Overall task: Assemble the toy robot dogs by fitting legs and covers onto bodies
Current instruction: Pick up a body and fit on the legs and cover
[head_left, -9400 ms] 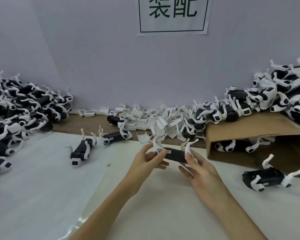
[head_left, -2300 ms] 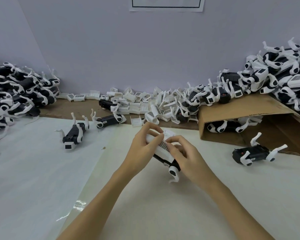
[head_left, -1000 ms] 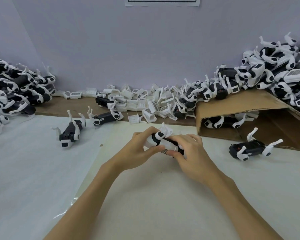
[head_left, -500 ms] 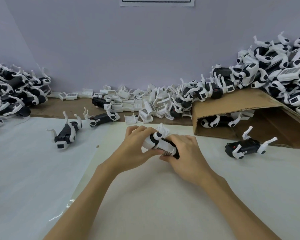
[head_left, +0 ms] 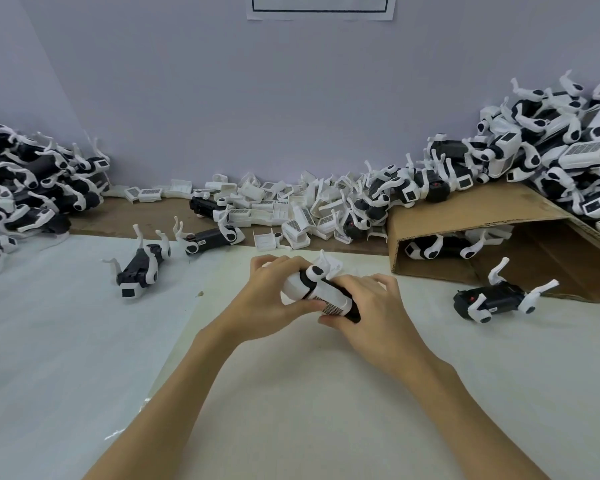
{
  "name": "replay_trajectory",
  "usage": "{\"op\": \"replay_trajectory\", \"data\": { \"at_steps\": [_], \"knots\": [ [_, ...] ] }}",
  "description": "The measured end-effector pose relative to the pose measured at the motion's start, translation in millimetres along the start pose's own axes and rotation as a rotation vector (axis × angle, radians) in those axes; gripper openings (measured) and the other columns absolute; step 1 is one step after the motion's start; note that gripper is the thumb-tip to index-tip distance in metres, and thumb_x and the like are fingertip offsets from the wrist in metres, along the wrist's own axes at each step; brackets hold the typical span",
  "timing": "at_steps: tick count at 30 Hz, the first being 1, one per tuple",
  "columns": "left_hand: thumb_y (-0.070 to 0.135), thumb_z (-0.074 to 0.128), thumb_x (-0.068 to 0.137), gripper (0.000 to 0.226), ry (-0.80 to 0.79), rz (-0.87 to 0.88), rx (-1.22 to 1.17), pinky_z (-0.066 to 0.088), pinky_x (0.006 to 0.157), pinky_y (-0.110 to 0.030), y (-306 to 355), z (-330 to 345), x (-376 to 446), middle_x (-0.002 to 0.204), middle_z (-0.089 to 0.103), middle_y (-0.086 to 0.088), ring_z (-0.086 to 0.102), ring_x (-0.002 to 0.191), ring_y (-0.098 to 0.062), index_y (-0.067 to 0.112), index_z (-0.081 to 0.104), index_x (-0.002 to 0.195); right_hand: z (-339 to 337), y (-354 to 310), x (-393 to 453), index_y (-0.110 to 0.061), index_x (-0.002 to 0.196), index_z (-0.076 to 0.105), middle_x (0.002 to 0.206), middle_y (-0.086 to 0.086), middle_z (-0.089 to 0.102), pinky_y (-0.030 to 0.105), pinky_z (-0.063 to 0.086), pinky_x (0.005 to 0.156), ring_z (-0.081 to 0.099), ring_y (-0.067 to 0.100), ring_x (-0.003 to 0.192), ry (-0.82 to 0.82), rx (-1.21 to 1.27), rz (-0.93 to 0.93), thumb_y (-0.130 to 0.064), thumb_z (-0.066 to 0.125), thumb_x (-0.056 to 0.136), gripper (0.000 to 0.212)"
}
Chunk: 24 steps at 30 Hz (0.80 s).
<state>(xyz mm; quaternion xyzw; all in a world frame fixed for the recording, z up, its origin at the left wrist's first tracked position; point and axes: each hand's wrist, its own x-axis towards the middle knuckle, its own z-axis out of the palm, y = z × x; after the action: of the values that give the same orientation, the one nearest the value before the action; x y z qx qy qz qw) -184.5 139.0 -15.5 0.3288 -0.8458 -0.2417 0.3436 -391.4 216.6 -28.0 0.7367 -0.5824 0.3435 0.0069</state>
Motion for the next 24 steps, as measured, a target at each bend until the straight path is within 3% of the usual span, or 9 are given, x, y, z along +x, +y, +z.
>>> {"op": "replay_trajectory", "data": {
  "at_steps": [3,5,7,9,11,14,17,20,24],
  "knots": [
    [0.052,0.085,0.086,0.034,0.01,-0.178,-0.166,0.041,0.101,-0.026,-0.9,0.0,2.4,0.105,0.072,0.021,0.044,0.124,0.008,0.046,0.069,0.115,0.6,-2.6,0.5,-0.027,0.139,0.052,0.133,-0.016,0.054,0.027,0.022,0.112,0.043,0.001,0.123,0.004,0.033,0.015,-0.04,0.086,0.083,0.067],
    [0.061,0.079,0.084,0.035,0.024,-0.254,-0.297,0.052,0.095,-0.032,1.0,2.2,4.7,0.101,0.076,0.016,0.062,0.114,-0.009,0.042,0.073,0.113,1.7,-5.4,1.7,-0.023,0.137,0.052,0.133,-0.012,0.053,0.034,0.035,0.109,0.046,0.007,0.123,0.053,0.048,0.004,-0.03,0.088,0.081,0.067],
    [0.073,0.068,0.084,0.041,0.087,-0.219,-0.183,0.05,0.093,-0.03,2.1,5.0,3.8,0.096,0.073,0.017,0.059,0.11,-0.005,0.04,0.071,0.107,1.5,-5.1,2.2,-0.021,0.129,0.057,0.125,-0.01,0.056,0.035,0.048,0.098,0.054,0.01,0.115,0.112,0.091,-0.002,-0.021,0.087,0.083,0.055],
    [0.076,0.059,0.087,0.048,0.195,-0.104,0.028,0.042,0.098,-0.023,3.9,6.0,1.6,0.103,0.067,0.021,0.05,0.116,0.001,0.036,0.064,0.115,0.3,-4.4,0.1,-0.022,0.125,0.059,0.121,-0.012,0.056,0.024,0.052,0.089,0.058,0.007,0.11,0.104,0.198,0.026,-0.023,0.084,0.086,0.047],
    [0.07,0.063,0.09,0.05,0.221,-0.056,-0.043,0.043,0.096,-0.019,5.0,3.8,1.2,0.112,0.067,0.02,0.057,0.118,-0.002,0.035,0.063,0.126,-0.2,-5.6,-2.3,-0.025,0.126,0.059,0.12,-0.016,0.056,0.017,0.052,0.082,0.061,0.008,0.11,0.064,0.29,0.056,-0.031,0.079,0.089,0.042],
    [0.067,0.072,0.084,0.045,0.178,-0.176,-0.348,0.05,0.07,-0.018,12.3,3.2,3.6,0.089,0.075,0.007,0.07,0.079,-0.006,0.027,0.073,0.103,3.2,-12.0,-3.6,-0.031,0.128,0.058,0.119,-0.021,0.054,0.014,0.05,0.081,0.061,0.007,0.109,0.006,0.355,0.058,-0.042,0.067,0.093,0.038],
    [0.073,0.077,0.077,0.064,0.196,-0.356,-0.461,0.049,0.057,-0.024,15.9,6.2,7.5,0.07,0.071,-0.003,0.067,0.06,-0.014,0.01,0.069,0.088,9.0,-16.2,-4.2,-0.027,0.139,0.056,0.129,-0.017,0.055,0.018,0.046,0.096,0.057,0.004,0.119,-0.025,0.234,0.031,-0.038,0.071,0.094,0.048],
    [0.072,0.078,0.076,0.061,0.234,-0.471,-0.478,0.048,0.055,-0.022,16.6,12.0,8.9,0.063,0.069,-0.004,0.065,0.056,-0.015,0.012,0.068,0.081,10.8,-23.1,-2.3,-0.016,0.138,0.062,0.127,-0.004,0.067,0.035,0.053,0.094,0.063,0.021,0.112,0.037,0.031,0.039,-0.025,0.077,0.094,0.048],
    [0.083,0.07,0.074,0.067,0.206,-0.477,-0.442,0.056,0.068,-0.038,19.8,17.2,9.5,0.064,0.07,-0.003,0.067,0.061,-0.016,0.017,0.07,0.089,7.5,-23.4,0.8,-0.016,0.133,0.066,0.121,-0.001,0.074,0.035,0.047,0.086,0.066,0.03,0.098,0.105,-0.053,0.044,-0.018,0.08,0.091,0.044]
  ]
}}
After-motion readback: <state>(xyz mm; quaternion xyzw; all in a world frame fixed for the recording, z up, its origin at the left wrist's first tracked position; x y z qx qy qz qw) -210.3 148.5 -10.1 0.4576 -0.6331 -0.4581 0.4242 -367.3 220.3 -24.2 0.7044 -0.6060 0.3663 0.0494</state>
